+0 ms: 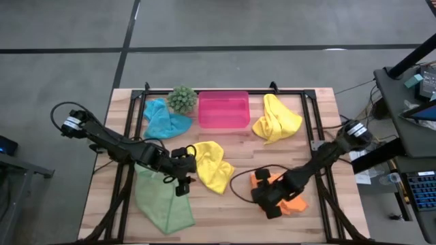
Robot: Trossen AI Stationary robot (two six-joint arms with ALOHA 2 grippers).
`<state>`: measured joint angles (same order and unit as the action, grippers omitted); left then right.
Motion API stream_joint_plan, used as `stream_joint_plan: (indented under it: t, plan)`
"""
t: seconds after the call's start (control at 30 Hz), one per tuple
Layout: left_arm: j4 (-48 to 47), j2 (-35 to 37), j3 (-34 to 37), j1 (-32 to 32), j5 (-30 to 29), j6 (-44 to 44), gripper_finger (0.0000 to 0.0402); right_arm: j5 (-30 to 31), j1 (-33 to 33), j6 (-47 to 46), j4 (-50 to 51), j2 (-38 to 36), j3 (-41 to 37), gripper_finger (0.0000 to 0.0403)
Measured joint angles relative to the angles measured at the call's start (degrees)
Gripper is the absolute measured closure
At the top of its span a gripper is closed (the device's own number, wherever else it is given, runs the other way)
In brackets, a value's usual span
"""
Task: Fold microfiber towels
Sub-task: Fold the orange microfiber towel
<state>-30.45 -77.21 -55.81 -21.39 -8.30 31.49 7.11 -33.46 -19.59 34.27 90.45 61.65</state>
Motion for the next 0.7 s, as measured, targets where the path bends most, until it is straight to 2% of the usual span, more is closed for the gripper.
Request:
stream_joint_plan:
  t: [0.17, 0.4, 0.57, 0.7]
  plan:
    - [0.2, 0.0, 0.2, 0.0, 0.0, 1.2, 0.0246, 2.8, 0.1, -3.3, 0.6, 4.5, 1.6, 0.0243]
    - [0.3, 0.0, 0.7, 0.0, 0.0, 1.2, 0.0246, 3.6, 0.0, -6.6, 2.3, 7.2, 1.5, 0.0247]
    - [0.1, 0.0, 1.1, 0.0, 0.0, 1.2, 0.0246, 6.1, -0.3, -9.3, 2.6, 8.0, -0.2, 0.0265]
    - [0.2, 0.0, 1.1, 0.0, 0.0, 1.2, 0.0246, 10.2, -0.8, -9.3, 2.8, 7.5, -0.4, 0.0307]
